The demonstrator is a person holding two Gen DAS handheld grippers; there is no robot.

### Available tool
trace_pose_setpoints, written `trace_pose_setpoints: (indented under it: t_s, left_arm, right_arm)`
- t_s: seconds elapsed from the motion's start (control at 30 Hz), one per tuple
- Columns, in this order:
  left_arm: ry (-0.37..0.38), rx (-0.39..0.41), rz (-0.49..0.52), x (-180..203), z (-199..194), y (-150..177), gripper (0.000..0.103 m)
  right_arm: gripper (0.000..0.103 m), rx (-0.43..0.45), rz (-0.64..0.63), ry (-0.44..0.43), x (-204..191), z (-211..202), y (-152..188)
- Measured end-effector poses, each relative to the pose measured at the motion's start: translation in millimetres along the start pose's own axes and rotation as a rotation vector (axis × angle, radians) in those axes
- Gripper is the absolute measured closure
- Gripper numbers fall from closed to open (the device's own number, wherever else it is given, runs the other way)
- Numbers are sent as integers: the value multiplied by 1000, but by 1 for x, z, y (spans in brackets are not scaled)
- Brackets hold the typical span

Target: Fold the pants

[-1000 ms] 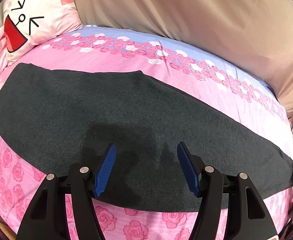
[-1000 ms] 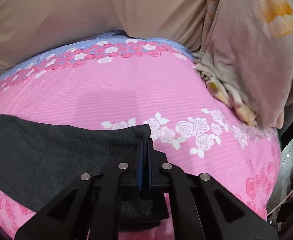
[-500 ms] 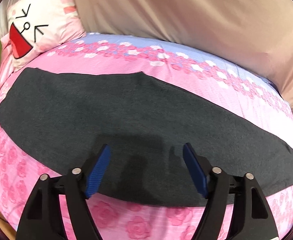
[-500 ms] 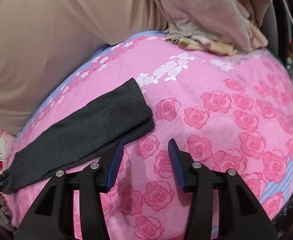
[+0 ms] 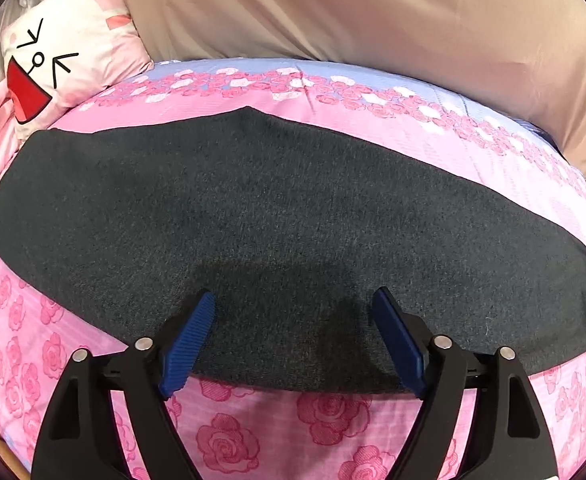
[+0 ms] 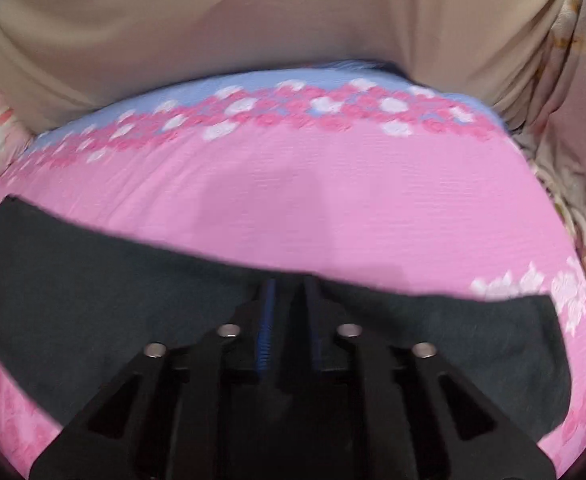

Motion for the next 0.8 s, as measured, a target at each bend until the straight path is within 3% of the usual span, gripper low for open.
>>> trace_pose_setpoints:
  t_s: [0.1, 0.17, 0.2, 0.23, 0.27, 0.33, 0.43, 0.57, 0.6, 0.7, 0.8]
  left_arm:
    - [10, 0, -6, -1, 1, 0, 21]
    - [7, 1, -6, 0, 2, 0, 20]
    - [3, 1, -3, 1, 2, -1, 20]
    - [-2, 2, 2, 2, 2, -1, 20]
    - [-6, 3, 7, 3, 2, 0, 20]
    - [-3, 6, 7, 3, 1, 1, 20]
    - [1, 4, -1, 2, 2, 1, 20]
    - [-8, 2, 3, 2, 2, 1, 19]
    - [-12, 2, 4, 2, 2, 1, 19]
    - [-26, 7, 2, 1, 1, 1, 19]
    - [-38, 8, -17, -1, 1, 1, 19]
  right_arm:
    - [90, 30, 61, -44, 14, -24, 7]
    - [92, 4, 24, 40, 23, -26, 23]
    - [92, 4, 56, 67, 42, -29, 34]
    - [92, 27, 153, 20, 62, -42, 39]
    - [90, 48, 219, 68, 81, -60, 46]
    - [86, 106, 243, 117, 99, -95, 63]
    - [86, 110, 338, 102, 126, -128, 95]
    - [84, 34, 331, 166, 145, -127, 121]
    - [84, 24, 330, 150, 146, -121, 120]
    - [66, 38, 320, 96, 140, -114, 114]
    - [64, 34, 302, 66, 135, -103, 101]
Point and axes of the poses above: each gripper's, at about its wrist camera, not at the fingertips, and z roughly the way its jaws point, x to its right, y to its underside, the point moved 1 cm from there along z, roughly the way its jaws point, and after that the axes turned 6 degrees about -y, right-handed, at the moved point
